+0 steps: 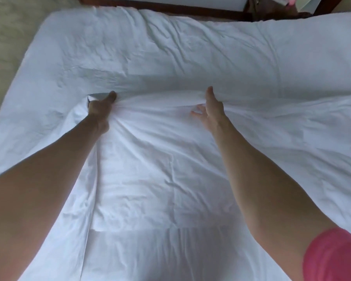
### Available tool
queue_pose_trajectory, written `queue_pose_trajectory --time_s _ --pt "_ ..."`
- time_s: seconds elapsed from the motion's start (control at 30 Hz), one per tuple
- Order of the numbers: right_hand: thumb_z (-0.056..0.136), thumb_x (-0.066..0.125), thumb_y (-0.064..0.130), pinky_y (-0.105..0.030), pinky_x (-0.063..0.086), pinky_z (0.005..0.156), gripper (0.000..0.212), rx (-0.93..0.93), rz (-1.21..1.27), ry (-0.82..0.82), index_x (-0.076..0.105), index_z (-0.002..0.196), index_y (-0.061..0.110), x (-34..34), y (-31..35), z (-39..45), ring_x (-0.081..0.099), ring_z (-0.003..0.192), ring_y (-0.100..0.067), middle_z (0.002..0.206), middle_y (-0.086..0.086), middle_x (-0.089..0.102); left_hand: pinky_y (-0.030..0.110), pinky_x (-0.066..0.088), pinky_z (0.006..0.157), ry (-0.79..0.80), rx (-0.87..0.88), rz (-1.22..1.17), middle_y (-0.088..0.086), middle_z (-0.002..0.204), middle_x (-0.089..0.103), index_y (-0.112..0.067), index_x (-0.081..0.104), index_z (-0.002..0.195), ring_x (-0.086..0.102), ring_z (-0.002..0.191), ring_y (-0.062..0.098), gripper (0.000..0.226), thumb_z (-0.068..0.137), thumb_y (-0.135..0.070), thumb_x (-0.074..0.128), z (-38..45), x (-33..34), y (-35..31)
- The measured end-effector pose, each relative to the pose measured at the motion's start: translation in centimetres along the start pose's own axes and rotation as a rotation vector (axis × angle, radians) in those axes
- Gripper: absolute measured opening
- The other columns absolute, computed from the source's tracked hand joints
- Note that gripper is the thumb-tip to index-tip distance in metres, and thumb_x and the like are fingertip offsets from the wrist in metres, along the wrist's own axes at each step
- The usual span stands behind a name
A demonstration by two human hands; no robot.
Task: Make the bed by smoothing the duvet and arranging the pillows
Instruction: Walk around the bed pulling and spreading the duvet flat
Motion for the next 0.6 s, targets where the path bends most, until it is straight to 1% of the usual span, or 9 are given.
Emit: queue_pose_trajectory --time_s 0.07,0.1,0.17,0.2,0.27,0.37,0.43,0.53,0.6 --pt "0.098 0.056 0.045 -0.059 0.045 0.103 0.053 -0.039 0.005 -0.01 0.042 0.137 0.011 0.6 1.7 1.9 0.052 0.083 -0.021 0.091 -0.005 0.042 0.023 0.049 0.085 0.05 0.177 0.197 0.003 0.112 0.063 -0.006 0.057 0.124 0.063 0.101 0.018 0.072 0.076 -0.056 0.075 1.3 1.5 -2.4" --pt "0.099 0.055 0.045 -0.058 0.044 0.105 0.043 -0.049 -0.038 0.013 0.046 0.13 0.016 0.7 2.5 2.5 0.049 0.08 -0.017 0.092 -0.003 0.044 0.021 0.047 0.078 0.094 0.225 0.308 0.003 0.106 0.064 -0.007 0.062 0.117 0.063 0.095 0.017 0.069 0.076 -0.061 0.072 1.6 2.2 -3.4" --pt "0.101 0.053 0.039 -0.052 0.039 0.111 0.041 -0.036 -0.178 0.144 0.045 0.138 0.024 0.7 3.4 2.5 0.052 0.11 -0.017 0.129 -0.002 0.051 0.023 0.049 0.08 0.223 0.227 0.452 0.002 0.112 0.064 -0.011 0.062 0.122 0.063 0.1 0.017 0.062 0.08 -0.056 0.071 2.2 3.1 -3.9" --pt "0.102 0.053 0.035 -0.05 0.036 0.113 0.047 -0.012 -0.23 0.21 0.04 0.146 0.025 0.5 3.4 2.3 0.046 0.129 -0.017 0.149 0.002 0.042 0.028 0.051 0.089 0.273 0.222 0.515 0.004 0.124 0.06 -0.012 0.055 0.135 0.062 0.109 0.02 0.065 0.083 -0.048 0.073 2.5 3.2 -3.6" --pt "0.103 0.052 0.03 -0.047 0.036 0.115 0.047 0.061 -0.34 0.296 0.042 0.148 0.021 -0.2 2.4 1.3 0.04 0.141 -0.021 0.157 0.002 0.035 0.032 0.049 0.09 0.32 0.199 0.7 0.011 0.136 0.054 -0.009 0.046 0.143 0.059 0.113 0.024 0.063 0.089 -0.03 0.07 2.2 2.7 -2.2" --pt "0.103 0.051 0.027 -0.043 0.047 0.106 0.031 0.171 -0.487 0.286 0.056 0.131 0.016 -2.0 -1.2 0.0 0.058 0.122 -0.025 0.138 -0.006 0.056 0.024 0.038 0.076 0.403 0.151 0.908 0.02 0.122 0.063 0.002 0.062 0.125 0.055 0.095 0.019 0.033 0.095 -0.014 0.06 0.0 1.3 1.3" --pt "0.101 0.054 0.024 -0.042 0.052 0.098 0.018 0.235 -0.529 0.238 0.062 0.114 0.015 -3.6 -4.3 -0.8 0.066 0.103 -0.025 0.122 -0.009 0.065 0.026 0.04 0.073 0.449 0.072 0.971 0.017 0.108 0.064 0.001 0.066 0.118 0.054 0.093 0.02 0.029 0.097 -0.015 0.057 -1.7 -0.4 4.1" --pt "0.097 0.059 0.021 -0.035 0.056 0.083 0.011 0.306 -0.667 0.21 0.066 0.103 0.015 -5.8 -8.9 -2.5 0.069 0.09 -0.022 0.107 -0.009 0.07 0.036 0.048 0.082 0.437 -0.075 0.966 0.013 0.102 0.06 -0.005 0.067 0.111 0.056 0.098 0.026 0.021 0.097 -0.017 0.056 -4.2 -3.7 8.1" --pt "0.096 0.061 0.02 -0.032 0.057 0.077 0.007 0.341 -0.733 0.229 0.066 0.098 0.016 -6.7 -11.7 -3.9 0.07 0.087 -0.021 0.102 -0.008 0.071 0.036 0.048 0.08 0.426 -0.126 0.975 0.013 0.104 0.06 -0.008 0.065 0.108 0.058 0.1 0.028 0.019 0.096 -0.019 0.056 -5.7 -6.2 10.4"
Point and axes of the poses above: each hand's wrist, its own z-axis towards the middle knuckle, its own x-axis out of the palm, y = z × x, the point moved 2 cm from there along z, towards the middle knuckle
